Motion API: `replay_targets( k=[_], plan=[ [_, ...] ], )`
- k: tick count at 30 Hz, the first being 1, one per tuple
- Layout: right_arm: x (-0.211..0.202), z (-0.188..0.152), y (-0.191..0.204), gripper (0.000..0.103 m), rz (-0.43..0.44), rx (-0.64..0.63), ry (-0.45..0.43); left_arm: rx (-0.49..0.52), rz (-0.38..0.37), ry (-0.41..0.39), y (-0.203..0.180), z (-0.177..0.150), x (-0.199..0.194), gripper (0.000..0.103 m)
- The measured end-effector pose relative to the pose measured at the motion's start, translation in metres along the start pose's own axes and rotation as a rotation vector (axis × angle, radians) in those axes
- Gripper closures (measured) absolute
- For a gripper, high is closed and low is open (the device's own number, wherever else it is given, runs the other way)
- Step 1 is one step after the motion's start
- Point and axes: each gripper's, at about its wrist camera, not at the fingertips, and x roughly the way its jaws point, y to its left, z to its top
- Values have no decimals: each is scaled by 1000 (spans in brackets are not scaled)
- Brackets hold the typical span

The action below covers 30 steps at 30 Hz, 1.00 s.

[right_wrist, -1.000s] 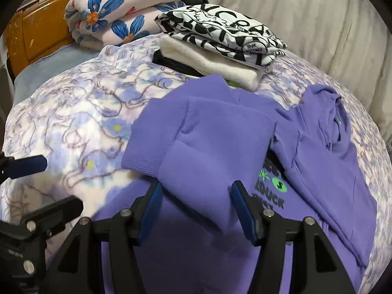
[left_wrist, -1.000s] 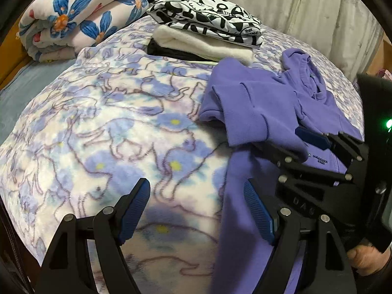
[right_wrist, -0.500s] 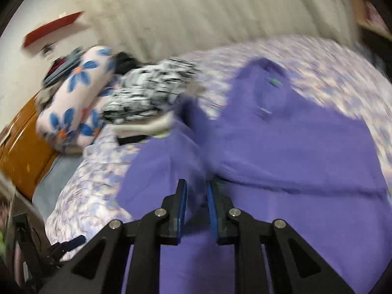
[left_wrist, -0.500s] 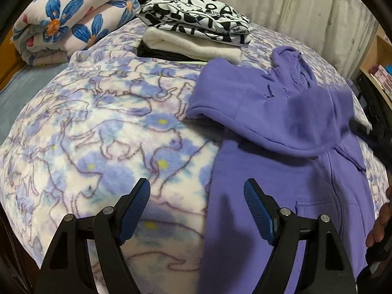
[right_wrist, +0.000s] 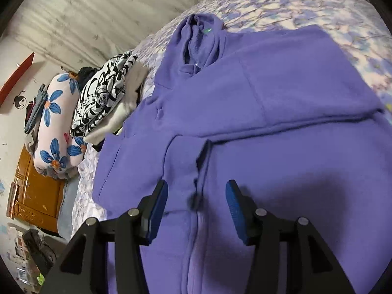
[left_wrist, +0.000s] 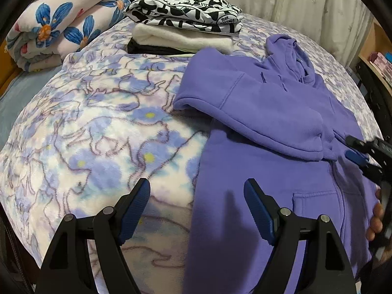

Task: Fold large clothes

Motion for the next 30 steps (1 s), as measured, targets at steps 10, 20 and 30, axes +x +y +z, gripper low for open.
replay_targets(
  k=[10,20,30],
  plan=[
    [39,12,55,89,-112,-264,-24,14,23,9,-7,4,5,26],
    [-48,44,158,101,3,-569,-261,38,21,0,-17,11,9,26],
    [-80,116,98,101,-170,-425,-421,54,43,-41,-10,39,10,26]
  ],
)
